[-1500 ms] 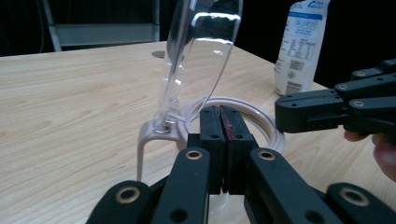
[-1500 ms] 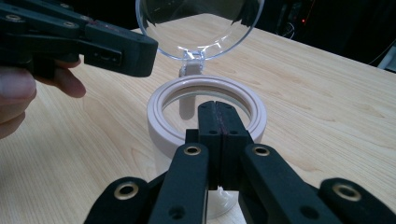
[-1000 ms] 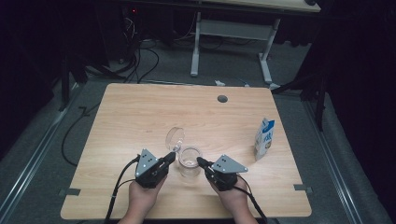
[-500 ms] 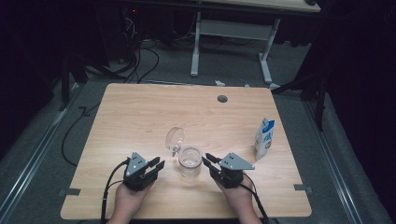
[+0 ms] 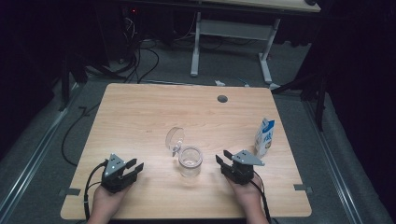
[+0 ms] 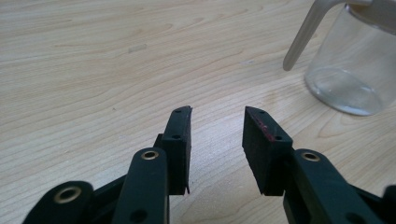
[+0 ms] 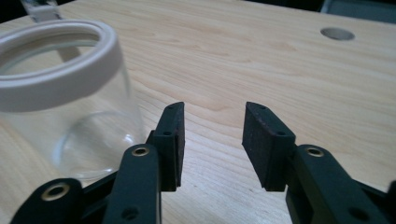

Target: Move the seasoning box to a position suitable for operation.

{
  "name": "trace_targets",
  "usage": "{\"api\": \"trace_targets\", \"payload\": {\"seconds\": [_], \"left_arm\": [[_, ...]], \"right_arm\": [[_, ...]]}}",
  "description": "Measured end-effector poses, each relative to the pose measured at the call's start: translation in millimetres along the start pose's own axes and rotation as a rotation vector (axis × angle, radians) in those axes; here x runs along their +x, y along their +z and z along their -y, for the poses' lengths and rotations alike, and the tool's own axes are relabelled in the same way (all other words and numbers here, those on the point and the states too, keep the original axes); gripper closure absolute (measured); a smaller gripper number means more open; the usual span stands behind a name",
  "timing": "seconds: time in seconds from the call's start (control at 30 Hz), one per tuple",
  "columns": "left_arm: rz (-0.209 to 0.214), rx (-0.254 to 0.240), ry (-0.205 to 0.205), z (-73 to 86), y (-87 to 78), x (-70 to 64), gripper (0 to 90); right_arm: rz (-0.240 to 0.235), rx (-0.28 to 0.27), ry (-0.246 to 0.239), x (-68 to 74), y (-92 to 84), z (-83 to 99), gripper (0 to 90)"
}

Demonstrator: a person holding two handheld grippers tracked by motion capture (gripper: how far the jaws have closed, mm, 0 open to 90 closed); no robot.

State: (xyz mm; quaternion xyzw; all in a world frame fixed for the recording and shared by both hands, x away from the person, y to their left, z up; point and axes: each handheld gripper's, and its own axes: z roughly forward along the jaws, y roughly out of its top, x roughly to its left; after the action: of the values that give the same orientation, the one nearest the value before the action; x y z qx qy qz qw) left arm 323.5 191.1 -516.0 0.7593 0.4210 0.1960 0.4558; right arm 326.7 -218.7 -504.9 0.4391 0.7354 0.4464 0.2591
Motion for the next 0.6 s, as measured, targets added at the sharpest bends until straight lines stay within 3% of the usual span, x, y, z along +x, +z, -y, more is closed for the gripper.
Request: {"api": "trace_targets", "payload": {"seconds": [0.13, 0.2, 0.23, 0.4, 0.43, 0.47, 0.6], "left_arm": [[0.029, -0.010, 0.029, 5.4, 0.7, -3.6, 59.0], [0.037, 0.005, 0.026, 5.4, 1.6, -3.5, 58.7], [0.061, 0.011, 0.013, 6.2, 1.6, -1.6, 58.6], [0.060, 0.009, 0.036, 8.6, -1.2, 4.1, 56.2], [0.116, 0.000, -0.031, 9.3, -2.6, 10.1, 54.3], [0.129, -0.009, -0.051, 8.9, -4.2, 11.4, 53.5], [0.126, -0.038, -0.032, 6.5, -9.1, 7.7, 51.5]], "right_arm": [[0.042, 0.021, -0.008, -0.2, 6.2, 3.5, 59.2], [0.057, 0.022, -0.008, 0.1, 7.2, 4.6, 58.9], [0.085, 0.029, 0.001, 0.2, 7.5, 7.5, 55.9], [0.140, 0.057, 0.010, 0.4, 4.5, 15.8, 55.4], [0.155, 0.056, 0.016, 0.0, 2.2, 16.6, 54.4], [0.159, 0.055, 0.029, -0.4, -0.4, 16.9, 53.2], [0.184, 0.046, 0.054, -3.6, -8.2, 18.0, 50.2]]}}
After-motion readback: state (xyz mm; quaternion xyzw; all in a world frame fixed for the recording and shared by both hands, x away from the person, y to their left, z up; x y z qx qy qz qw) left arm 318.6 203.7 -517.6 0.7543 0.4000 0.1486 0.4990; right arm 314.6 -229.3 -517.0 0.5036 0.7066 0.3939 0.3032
